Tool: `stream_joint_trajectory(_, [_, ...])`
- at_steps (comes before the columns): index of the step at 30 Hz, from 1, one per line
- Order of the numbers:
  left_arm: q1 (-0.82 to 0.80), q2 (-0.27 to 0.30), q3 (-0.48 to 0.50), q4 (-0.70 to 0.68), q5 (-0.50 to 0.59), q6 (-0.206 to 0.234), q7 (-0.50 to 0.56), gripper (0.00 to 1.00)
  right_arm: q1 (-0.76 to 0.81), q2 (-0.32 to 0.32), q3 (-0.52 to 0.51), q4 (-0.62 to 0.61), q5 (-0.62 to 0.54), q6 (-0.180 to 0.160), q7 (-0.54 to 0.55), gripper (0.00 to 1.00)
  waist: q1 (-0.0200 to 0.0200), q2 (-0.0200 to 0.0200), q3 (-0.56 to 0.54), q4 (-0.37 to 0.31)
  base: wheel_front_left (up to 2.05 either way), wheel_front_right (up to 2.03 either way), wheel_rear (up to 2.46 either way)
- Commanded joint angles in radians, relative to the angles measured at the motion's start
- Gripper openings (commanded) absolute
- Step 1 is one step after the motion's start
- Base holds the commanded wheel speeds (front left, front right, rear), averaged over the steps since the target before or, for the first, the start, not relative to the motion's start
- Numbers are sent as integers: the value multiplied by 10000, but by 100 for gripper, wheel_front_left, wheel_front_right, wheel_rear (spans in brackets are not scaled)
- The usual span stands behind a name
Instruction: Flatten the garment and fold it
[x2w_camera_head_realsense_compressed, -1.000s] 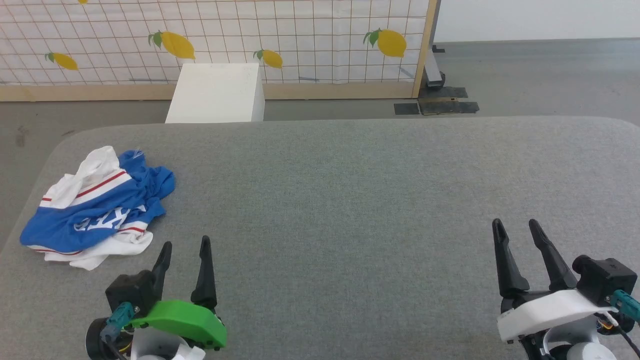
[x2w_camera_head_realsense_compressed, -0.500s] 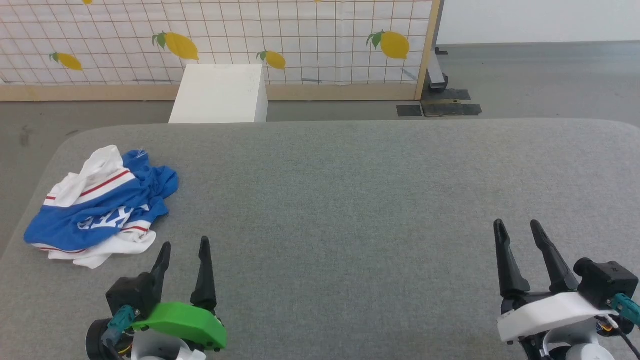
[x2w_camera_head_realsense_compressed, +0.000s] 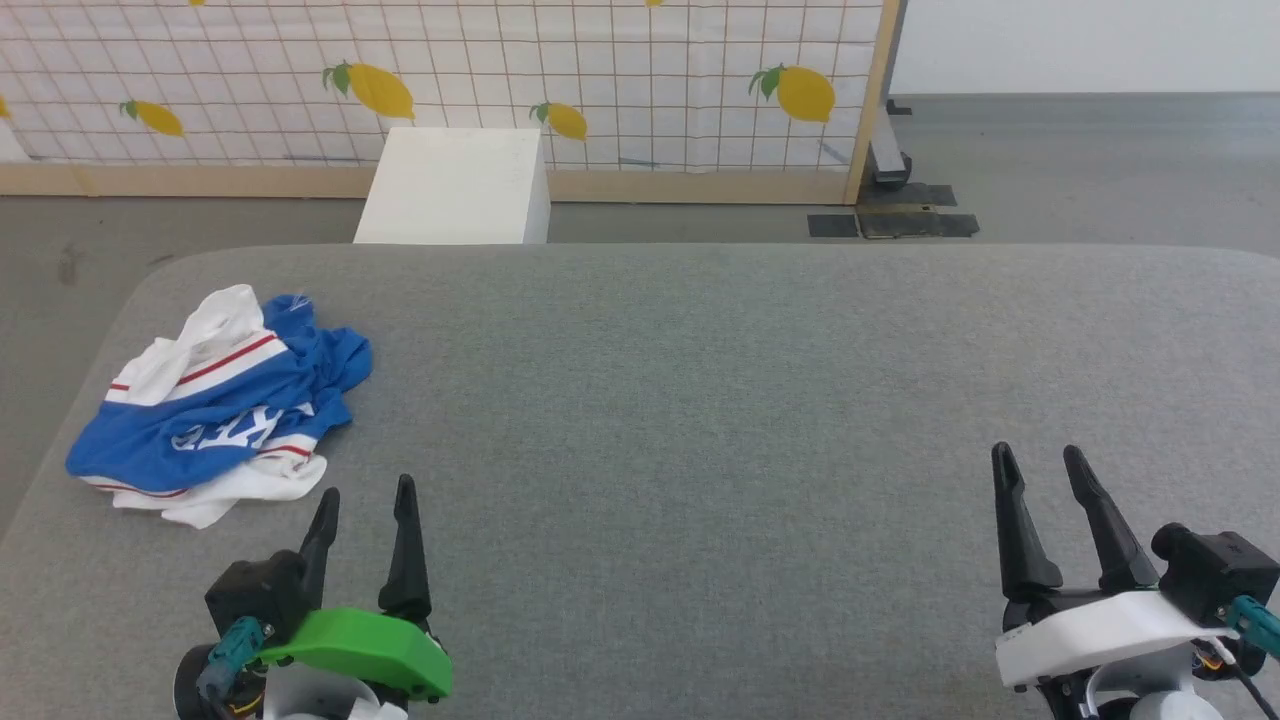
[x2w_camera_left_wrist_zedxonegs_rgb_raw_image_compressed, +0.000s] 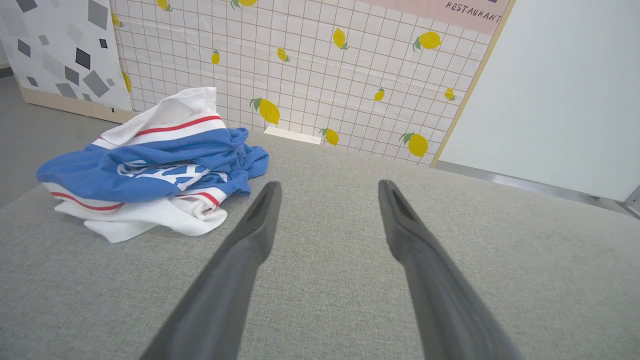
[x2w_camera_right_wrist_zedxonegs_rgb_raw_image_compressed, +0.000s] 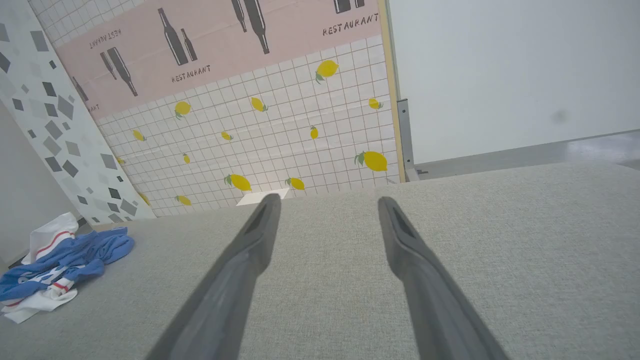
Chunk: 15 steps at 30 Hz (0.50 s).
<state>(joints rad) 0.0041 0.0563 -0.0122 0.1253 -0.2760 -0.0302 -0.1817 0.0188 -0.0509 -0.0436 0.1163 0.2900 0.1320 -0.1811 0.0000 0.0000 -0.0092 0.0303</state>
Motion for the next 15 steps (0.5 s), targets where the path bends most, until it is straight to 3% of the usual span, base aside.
stream_joint_trajectory(1, [-192,-44,17,84,-72,-26,-111,100,-186,6,10,52,-66,-10,-114,100,0,0,9,105,0,0,0])
stream_joint_trajectory(15, [-232,-50,265,344,392,9,-398,100,-353,6,278,260,-752,-11,-402,100,0,0,80,1169,0,0,0])
